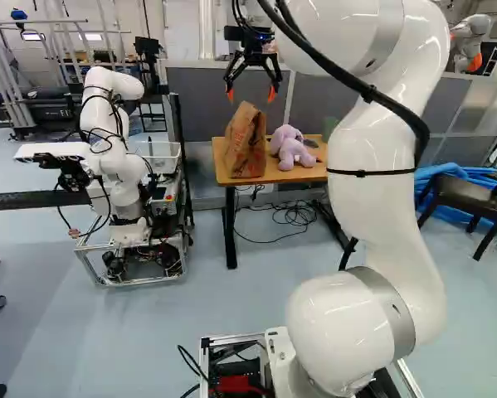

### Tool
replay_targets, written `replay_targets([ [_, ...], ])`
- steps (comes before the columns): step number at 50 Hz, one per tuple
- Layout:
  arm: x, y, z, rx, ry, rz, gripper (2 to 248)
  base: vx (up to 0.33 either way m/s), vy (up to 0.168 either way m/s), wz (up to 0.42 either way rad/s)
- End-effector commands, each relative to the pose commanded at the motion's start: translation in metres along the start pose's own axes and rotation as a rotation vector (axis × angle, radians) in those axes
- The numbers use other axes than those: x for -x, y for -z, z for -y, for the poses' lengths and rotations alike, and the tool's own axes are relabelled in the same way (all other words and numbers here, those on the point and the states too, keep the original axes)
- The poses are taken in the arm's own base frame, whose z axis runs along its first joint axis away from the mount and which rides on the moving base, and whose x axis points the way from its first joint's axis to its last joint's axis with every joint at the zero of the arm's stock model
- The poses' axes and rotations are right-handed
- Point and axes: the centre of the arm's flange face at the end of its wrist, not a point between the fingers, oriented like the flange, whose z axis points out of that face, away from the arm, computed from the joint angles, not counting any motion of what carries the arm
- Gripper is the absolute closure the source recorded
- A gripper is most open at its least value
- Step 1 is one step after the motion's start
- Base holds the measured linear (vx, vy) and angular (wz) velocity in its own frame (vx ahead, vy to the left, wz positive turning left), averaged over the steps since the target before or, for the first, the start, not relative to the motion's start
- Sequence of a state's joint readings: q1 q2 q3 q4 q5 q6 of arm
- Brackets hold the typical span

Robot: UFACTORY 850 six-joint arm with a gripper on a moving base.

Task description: Pick up the bag on the ground and place it on the table

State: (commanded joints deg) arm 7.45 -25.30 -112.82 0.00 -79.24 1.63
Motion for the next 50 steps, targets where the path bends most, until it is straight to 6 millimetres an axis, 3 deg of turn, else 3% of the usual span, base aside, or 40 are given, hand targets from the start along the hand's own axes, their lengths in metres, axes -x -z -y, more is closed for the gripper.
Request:
replay_targets([
  [50,0.007,-0.030,-0.007,0.000,-0.008,-0.090,3,0.000,0.000,0.000],
])
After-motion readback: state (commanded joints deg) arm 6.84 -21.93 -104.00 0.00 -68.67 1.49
